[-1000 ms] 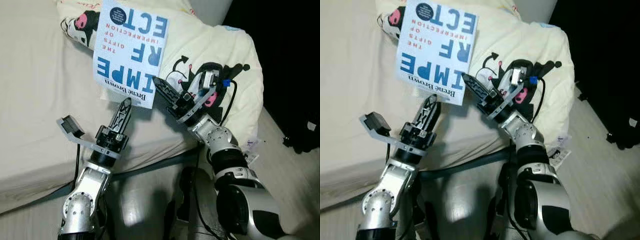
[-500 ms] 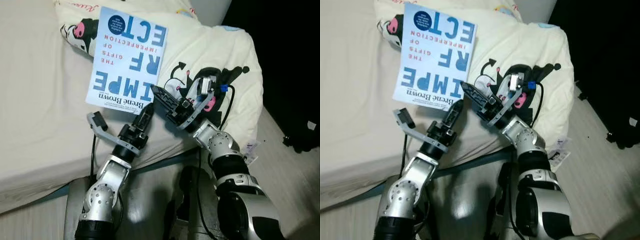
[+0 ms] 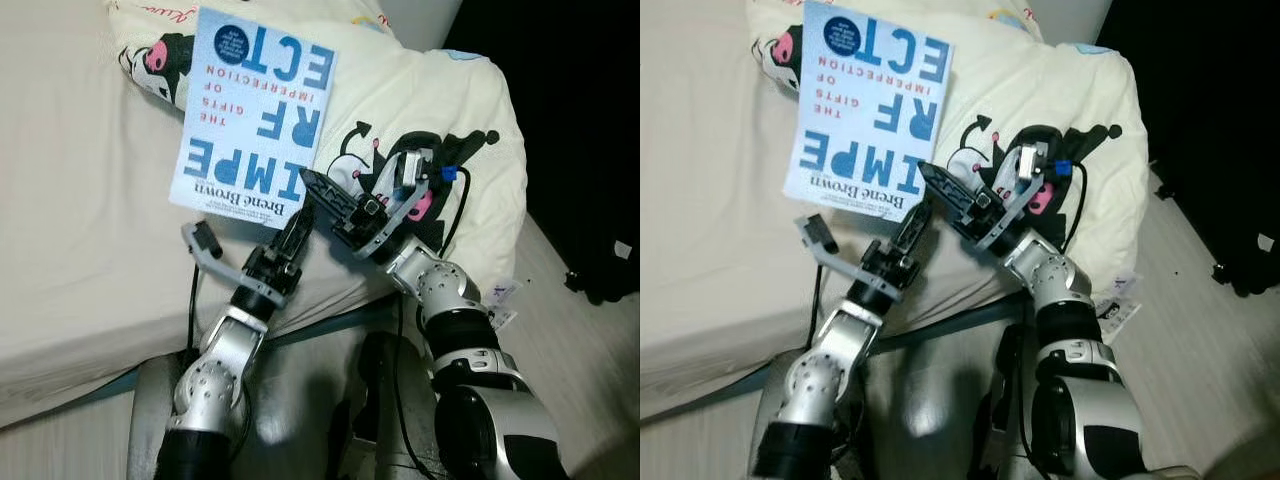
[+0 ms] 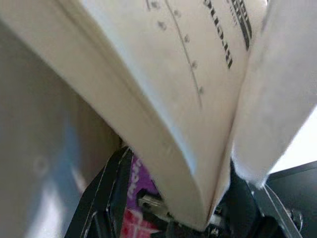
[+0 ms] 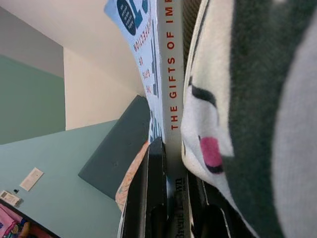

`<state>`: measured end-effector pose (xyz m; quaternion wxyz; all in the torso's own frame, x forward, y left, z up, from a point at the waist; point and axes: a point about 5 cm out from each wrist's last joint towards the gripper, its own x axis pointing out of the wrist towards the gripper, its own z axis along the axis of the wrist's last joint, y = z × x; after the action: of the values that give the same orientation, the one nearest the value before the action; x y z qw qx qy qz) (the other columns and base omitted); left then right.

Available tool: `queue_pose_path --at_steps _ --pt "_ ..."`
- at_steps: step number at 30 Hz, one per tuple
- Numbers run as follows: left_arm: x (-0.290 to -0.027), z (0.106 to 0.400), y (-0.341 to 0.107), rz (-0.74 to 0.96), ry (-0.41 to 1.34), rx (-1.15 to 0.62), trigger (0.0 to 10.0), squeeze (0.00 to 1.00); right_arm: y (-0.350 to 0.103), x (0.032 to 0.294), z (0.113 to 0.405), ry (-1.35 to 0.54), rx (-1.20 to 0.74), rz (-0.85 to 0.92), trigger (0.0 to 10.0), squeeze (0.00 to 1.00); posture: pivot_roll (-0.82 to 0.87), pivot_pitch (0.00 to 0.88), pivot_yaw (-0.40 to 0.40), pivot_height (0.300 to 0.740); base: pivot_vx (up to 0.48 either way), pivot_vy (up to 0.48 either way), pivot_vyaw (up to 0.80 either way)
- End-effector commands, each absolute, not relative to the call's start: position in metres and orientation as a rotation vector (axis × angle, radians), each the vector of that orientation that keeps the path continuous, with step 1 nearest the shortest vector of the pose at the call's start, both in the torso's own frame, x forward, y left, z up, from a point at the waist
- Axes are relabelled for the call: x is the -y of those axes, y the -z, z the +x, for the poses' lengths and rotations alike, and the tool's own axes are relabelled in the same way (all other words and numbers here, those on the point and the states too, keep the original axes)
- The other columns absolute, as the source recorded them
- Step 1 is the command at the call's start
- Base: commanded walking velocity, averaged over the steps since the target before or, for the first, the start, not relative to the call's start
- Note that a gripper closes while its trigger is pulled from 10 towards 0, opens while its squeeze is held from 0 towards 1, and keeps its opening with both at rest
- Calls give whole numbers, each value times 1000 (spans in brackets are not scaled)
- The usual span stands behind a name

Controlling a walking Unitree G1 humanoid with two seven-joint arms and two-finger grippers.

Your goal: Clean up the room

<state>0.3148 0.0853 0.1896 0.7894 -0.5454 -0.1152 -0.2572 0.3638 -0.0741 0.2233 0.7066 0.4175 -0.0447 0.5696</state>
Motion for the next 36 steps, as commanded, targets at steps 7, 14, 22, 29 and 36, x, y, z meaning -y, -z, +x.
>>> queue_pose_path --at_steps 7,14,22,29,36 --pt "-112 313 -182 -1350 421 359 10000 0 -232 50 349 -1468 87 928 0 0 74 376 -73 520 0 0 0" --pt "-135 305 -181 -1353 452 442 10000 0 -231 52 348 -1466 84 928 0 0 75 384 -75 520 0 0 0" --pt "-150 290 -168 -1340 532 438 10000 0 -231 52 348 -1465 84 927 0 0 79 384 -75 520 0 0 0" --pt "-148 279 -163 -1360 593 418 10000 0 -229 50 346 -1472 75 930 0 0 81 383 -73 520 0 0 0" --pt "-133 277 -175 -1392 704 434 10000 0 -220 42 342 -1481 23 909 0 0 75 379 -71 520 0 0 0"
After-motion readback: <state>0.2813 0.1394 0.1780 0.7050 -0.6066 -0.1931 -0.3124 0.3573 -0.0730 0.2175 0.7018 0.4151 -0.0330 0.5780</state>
